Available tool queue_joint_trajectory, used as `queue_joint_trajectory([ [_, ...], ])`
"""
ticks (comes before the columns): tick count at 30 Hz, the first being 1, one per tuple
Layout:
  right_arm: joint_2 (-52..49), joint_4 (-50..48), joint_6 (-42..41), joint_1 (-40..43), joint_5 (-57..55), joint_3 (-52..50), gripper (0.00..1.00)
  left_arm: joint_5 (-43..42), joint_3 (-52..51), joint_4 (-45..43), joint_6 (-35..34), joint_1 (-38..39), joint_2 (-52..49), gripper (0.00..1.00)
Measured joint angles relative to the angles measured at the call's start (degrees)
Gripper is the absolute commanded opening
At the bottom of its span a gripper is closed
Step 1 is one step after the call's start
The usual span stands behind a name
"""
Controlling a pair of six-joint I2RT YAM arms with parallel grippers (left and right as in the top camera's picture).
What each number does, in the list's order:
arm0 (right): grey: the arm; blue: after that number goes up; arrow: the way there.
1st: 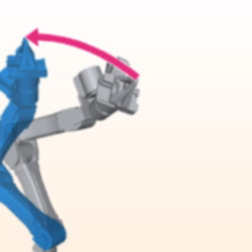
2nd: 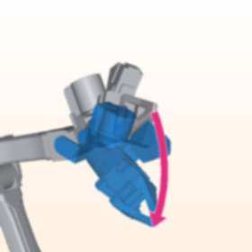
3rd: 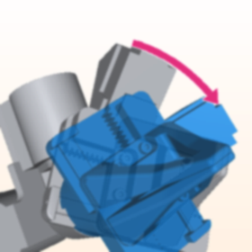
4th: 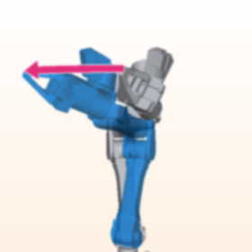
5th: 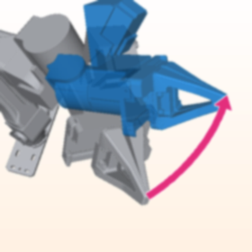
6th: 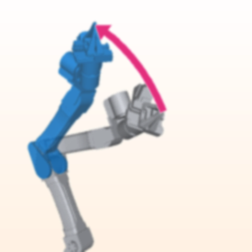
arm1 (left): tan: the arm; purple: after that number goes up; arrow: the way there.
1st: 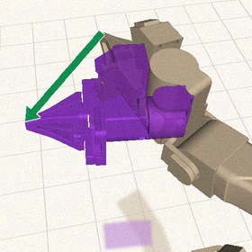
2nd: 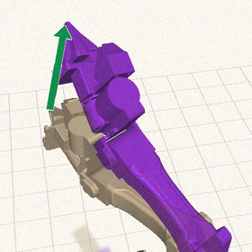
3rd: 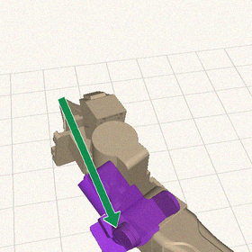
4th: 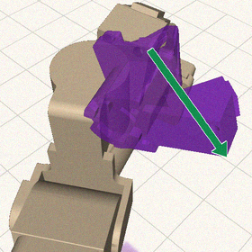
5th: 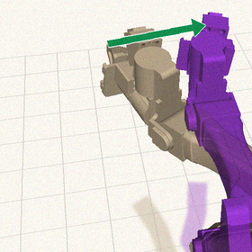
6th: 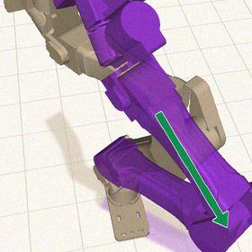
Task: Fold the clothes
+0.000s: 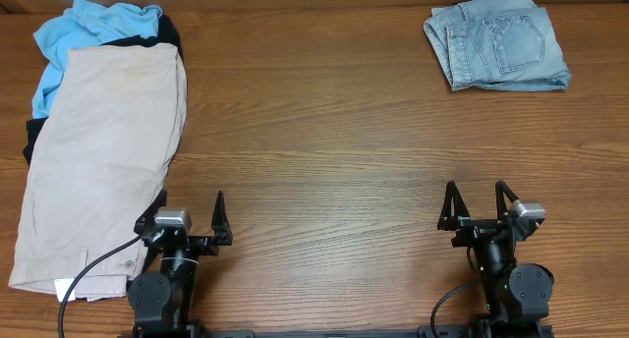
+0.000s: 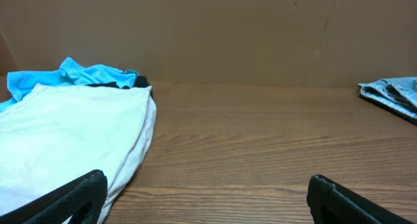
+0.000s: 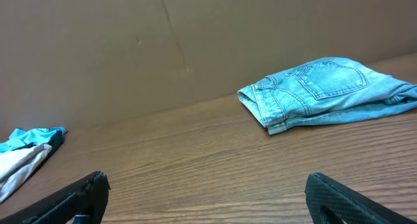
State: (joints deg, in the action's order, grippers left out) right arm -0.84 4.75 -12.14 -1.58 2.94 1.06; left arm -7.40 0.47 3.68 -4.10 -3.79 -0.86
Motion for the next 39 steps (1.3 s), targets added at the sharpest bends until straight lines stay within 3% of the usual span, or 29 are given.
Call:
queue_joint_trajectory([
  [16, 0.0, 0.0, 0.0, 0.0, 0.0, 0.0, 1.00, 0.1, 0.0, 0.0, 0.0, 0.0, 0.0, 1.00],
  [25, 0.0, 0.0, 0.0, 0.0, 0.0, 0.0, 1.00, 4.5, 0.0, 0.4, 0.0, 0.0, 0.0, 1.00],
  [39, 0.0, 0.0, 0.0, 0.0, 0.0, 0.0, 1.00, 2.4, 0.0, -0.4, -2.9, 0.0, 0.0, 1.00],
])
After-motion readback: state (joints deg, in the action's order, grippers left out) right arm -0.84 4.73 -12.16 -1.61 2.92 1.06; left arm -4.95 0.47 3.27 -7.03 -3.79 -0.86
